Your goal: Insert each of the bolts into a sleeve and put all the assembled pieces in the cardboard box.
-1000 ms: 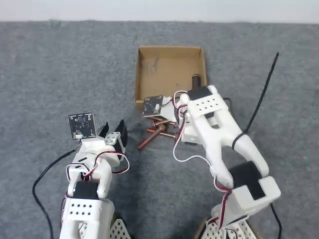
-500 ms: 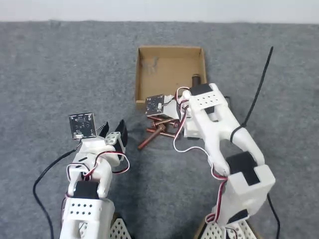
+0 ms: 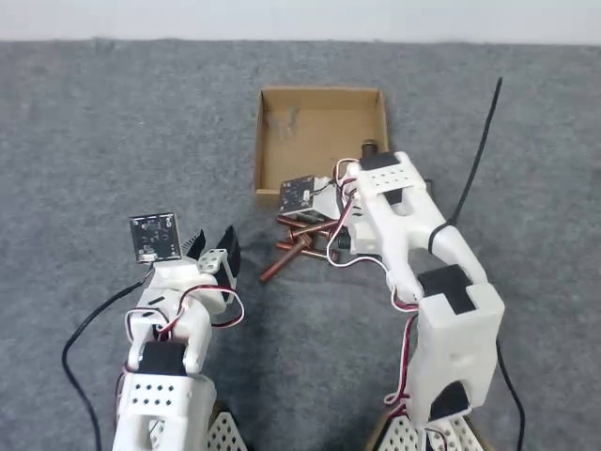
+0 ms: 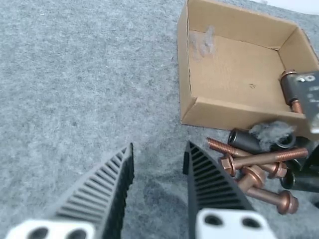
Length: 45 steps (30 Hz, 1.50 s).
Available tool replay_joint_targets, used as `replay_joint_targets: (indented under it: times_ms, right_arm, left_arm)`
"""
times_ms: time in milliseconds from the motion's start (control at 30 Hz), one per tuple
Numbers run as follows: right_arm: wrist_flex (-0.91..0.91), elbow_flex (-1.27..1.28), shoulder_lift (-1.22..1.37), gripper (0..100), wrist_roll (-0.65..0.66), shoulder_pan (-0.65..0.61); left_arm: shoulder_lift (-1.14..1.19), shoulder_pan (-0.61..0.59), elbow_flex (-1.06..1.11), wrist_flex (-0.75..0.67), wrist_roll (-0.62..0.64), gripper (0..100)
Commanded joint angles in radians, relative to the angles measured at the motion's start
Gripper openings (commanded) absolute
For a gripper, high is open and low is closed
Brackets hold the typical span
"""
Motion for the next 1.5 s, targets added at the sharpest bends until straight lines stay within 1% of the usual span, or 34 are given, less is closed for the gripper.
replay_joint_targets:
  times_ms: [0, 100, 200, 233, 400, 467, 600, 667, 767, 900, 1067, 1200, 1267, 1367, 1467]
  right_arm:
    - [0.025, -0.041, -0.015, 15.3, 0.011, 0.018]
    - [0.025, -0.041, -0.015, 9.2, -0.008, 0.016]
    - [0.015, -0.055, -0.016, 1.1, -0.083, 0.015]
    - [0.021, -0.069, -0.016, 0.4, -0.104, 0.015]
    - [0.028, -0.121, -0.015, 0.6, -0.213, 0.024]
    - [0.058, -0.141, -0.016, 0.6, -0.259, 0.022]
    - [0.176, -0.209, -0.016, 0.6, -0.362, 0.024]
    - [0.24, -0.233, -0.016, 0.6, -0.417, 0.042]
    - [0.285, -0.229, -0.039, 0.6, -0.474, 0.081]
    - [0.269, -0.098, -0.122, 0.6, -0.483, 0.142]
    - [0.114, 0.18, -0.298, 0.6, -0.48, 0.194]
    - [0.033, 0.364, -0.45, 0.9, -0.453, 0.202]
    - [0.015, 0.414, -0.513, 4.9, -0.454, 0.196]
    - [0.012, 0.434, -0.578, 13.6, -0.465, 0.193]
    - [-0.025, 0.434, -0.602, 17.4, -0.546, 0.166]
  left_arm:
    - [-0.02, 0.005, -0.015, 0.0, 0.006, 16]
    - [-0.02, 0.005, -0.015, 0.0, 0.006, 16]
    - [-0.02, 0.005, -0.015, 0.0, 0.006, 16]
    - [-0.02, 0.005, -0.015, 0.0, 0.006, 16]
    - [-0.02, 0.005, -0.015, 0.0, 0.006, 16]
    - [-0.02, 0.005, -0.015, 0.0, 0.006, 16]
    - [-0.02, 0.005, -0.015, 0.0, 0.006, 16]
    - [-0.02, 0.005, -0.015, 0.0, 0.006, 16]
    - [-0.02, 0.005, -0.015, 0.0, 0.006, 16]
    - [-0.02, 0.005, -0.015, 0.0, 0.006, 16]
    - [-0.02, 0.005, -0.015, 0.0, 0.006, 16]
    - [-0.02, 0.005, -0.015, 0.0, 0.006, 16]
    - [-0.02, 0.005, -0.015, 0.0, 0.006, 16]
    - [-0.02, 0.005, -0.015, 0.0, 0.006, 16]
    - [-0.02, 0.005, -0.015, 0.0, 0.006, 16]
